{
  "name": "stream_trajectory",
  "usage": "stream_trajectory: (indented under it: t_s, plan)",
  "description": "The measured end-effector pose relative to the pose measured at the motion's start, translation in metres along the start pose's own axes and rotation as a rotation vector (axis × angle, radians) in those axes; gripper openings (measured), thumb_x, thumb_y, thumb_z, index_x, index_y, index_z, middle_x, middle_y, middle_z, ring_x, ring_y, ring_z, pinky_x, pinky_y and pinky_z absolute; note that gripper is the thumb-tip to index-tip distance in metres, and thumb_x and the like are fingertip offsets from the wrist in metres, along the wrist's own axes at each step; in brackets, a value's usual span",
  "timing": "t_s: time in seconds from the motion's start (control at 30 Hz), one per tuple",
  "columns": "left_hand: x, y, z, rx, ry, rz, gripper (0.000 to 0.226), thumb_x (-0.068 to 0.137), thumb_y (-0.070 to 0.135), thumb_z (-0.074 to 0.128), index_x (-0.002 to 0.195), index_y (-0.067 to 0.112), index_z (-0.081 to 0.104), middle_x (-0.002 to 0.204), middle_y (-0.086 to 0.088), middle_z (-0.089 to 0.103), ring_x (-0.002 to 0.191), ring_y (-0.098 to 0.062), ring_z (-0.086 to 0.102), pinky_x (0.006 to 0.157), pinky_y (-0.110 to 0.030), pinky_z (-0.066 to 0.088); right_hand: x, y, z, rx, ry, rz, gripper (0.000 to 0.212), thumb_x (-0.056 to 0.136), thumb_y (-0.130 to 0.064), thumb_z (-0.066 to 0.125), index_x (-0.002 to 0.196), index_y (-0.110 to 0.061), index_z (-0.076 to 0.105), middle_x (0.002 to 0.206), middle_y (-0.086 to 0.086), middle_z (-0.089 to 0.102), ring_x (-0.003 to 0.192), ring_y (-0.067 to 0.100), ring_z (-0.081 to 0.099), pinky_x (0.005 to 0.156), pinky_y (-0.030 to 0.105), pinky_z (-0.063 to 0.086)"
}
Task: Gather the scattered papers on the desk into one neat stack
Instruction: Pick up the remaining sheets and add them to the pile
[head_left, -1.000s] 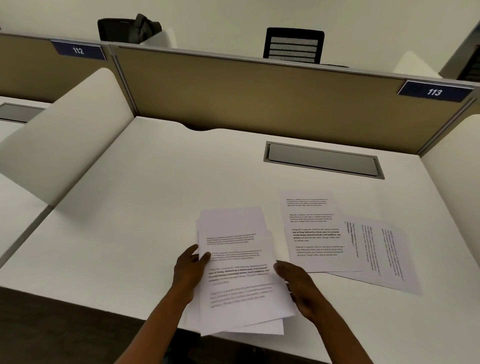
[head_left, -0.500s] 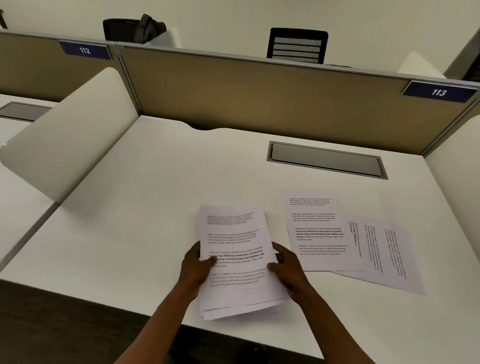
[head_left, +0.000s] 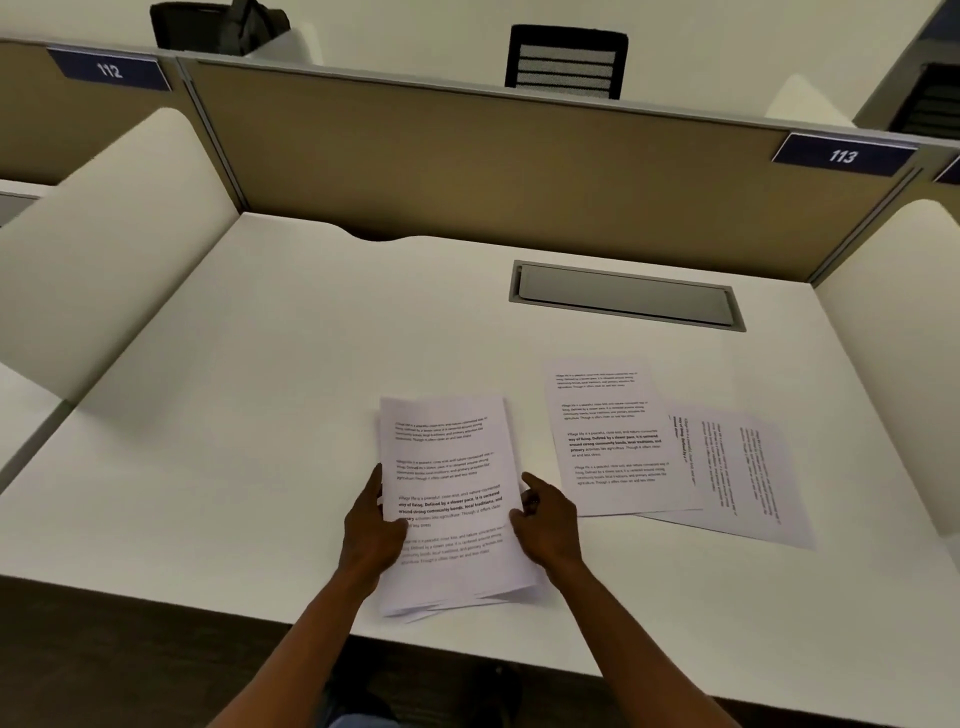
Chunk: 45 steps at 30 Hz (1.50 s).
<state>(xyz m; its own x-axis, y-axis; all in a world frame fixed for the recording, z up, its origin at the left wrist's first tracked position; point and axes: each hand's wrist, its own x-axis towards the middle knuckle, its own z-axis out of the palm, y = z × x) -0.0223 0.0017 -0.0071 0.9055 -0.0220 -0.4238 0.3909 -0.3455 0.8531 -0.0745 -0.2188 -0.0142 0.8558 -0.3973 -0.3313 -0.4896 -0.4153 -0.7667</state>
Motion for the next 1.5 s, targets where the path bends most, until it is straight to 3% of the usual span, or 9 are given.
stream_trajectory:
  t_s: [0.13,0.27,0.47,0.67,0.83,1.03,1.17,1.27,1.5]
  plan:
    - [0.003,-0.007,0.001,0.050,0.101,0.008,0.087,0.083,0.006,0.075,0.154,0.020,0.027,0.147,-0.008,0.046,0.131,-0.030,0.049,0.106,-0.042,0.042,0.003,0.009,-0.006,-0.120,0.104,-0.100,0.055,0.083,-0.018,0.071,0.135,-0.011,0.055,0.110,0.007,0.062,0.096,0.019,0.062,0.092,0.034,0.051]
    - [0.000,-0.009,0.003,0.054,0.264,0.114,0.081,0.083,0.015,0.076,0.151,0.022,0.034,0.151,-0.008,0.042,0.132,-0.034,0.047,0.108,-0.049,0.043,0.011,0.025,-0.030,-0.245,0.268,-0.040,0.060,0.082,-0.031,0.071,0.136,-0.013,0.052,0.134,0.009,0.052,0.128,0.027,0.048,0.106,0.040,0.043]
    - [-0.007,-0.004,0.017,-0.010,0.234,0.167,0.073,0.085,0.012,0.074,0.148,0.023,0.040,0.149,-0.006,0.044,0.128,-0.032,0.049,0.100,-0.037,0.044,0.022,0.059,-0.051,-0.524,0.177,-0.034,0.079,0.083,-0.053,0.066,0.146,-0.012,0.040,0.153,0.013,0.035,0.144,0.029,0.028,0.113,0.042,0.029]
    - [-0.015,0.008,0.036,-0.041,0.164,0.223,0.070,0.086,0.011,0.073,0.146,0.028,0.043,0.142,-0.001,0.049,0.115,-0.021,0.053,0.098,-0.037,0.049,0.023,0.061,-0.052,-0.585,0.206,-0.100,0.067,0.085,-0.049,0.063,0.142,-0.017,0.048,0.145,0.008,0.046,0.136,0.027,0.039,0.107,0.042,0.038]
    - [-0.024,0.015,0.044,-0.059,0.141,0.279,0.064,0.085,0.009,0.073,0.141,0.029,0.048,0.137,0.002,0.053,0.113,-0.018,0.056,0.095,-0.029,0.048,0.024,0.066,-0.054,-0.595,0.326,-0.244,0.044,0.079,-0.028,0.073,0.119,-0.011,0.067,0.111,0.009,0.069,0.104,0.032,0.064,0.078,0.041,0.056]
    - [-0.028,0.019,0.051,-0.108,0.093,0.269,0.052,0.086,0.011,0.073,0.134,0.025,0.057,0.123,0.004,0.063,0.115,-0.007,0.059,0.085,-0.016,0.049,0.025,0.048,-0.068,-0.304,0.499,-0.184,0.033,0.085,-0.029,0.067,0.115,-0.017,0.069,0.100,0.002,0.074,0.092,0.023,0.069,0.080,0.036,0.057]
    - [-0.029,0.034,0.058,-0.122,-0.014,0.176,0.036,0.087,0.035,0.071,0.123,0.033,0.063,0.111,0.009,0.071,0.105,-0.006,0.066,0.089,-0.028,0.055,0.007,0.019,-0.061,-0.131,0.567,-0.272,0.029,0.081,-0.026,0.072,0.108,-0.016,0.073,0.090,0.001,0.075,0.077,0.018,0.070,0.066,0.028,0.056]
    - [-0.024,0.045,0.062,-0.248,-0.169,0.058,0.048,0.082,0.060,0.066,0.124,0.039,0.060,0.118,0.003,0.069,0.103,-0.014,0.070,0.093,-0.040,0.057,-0.017,0.001,-0.041,-0.111,0.562,-0.392,0.025,0.080,-0.025,0.073,0.103,-0.017,0.072,0.090,-0.002,0.073,0.077,0.014,0.068,0.065,0.026,0.055]
    - [-0.010,0.059,0.063,-0.419,-0.353,-0.130,0.038,0.090,0.022,0.069,0.127,0.021,0.060,0.120,-0.007,0.072,0.103,-0.028,0.071,0.078,-0.039,0.060,-0.061,0.004,0.012,-0.144,0.301,-0.563,0.033,0.083,-0.037,0.067,0.112,-0.020,0.070,0.103,-0.004,0.072,0.094,0.009,0.066,0.079,0.027,0.058]
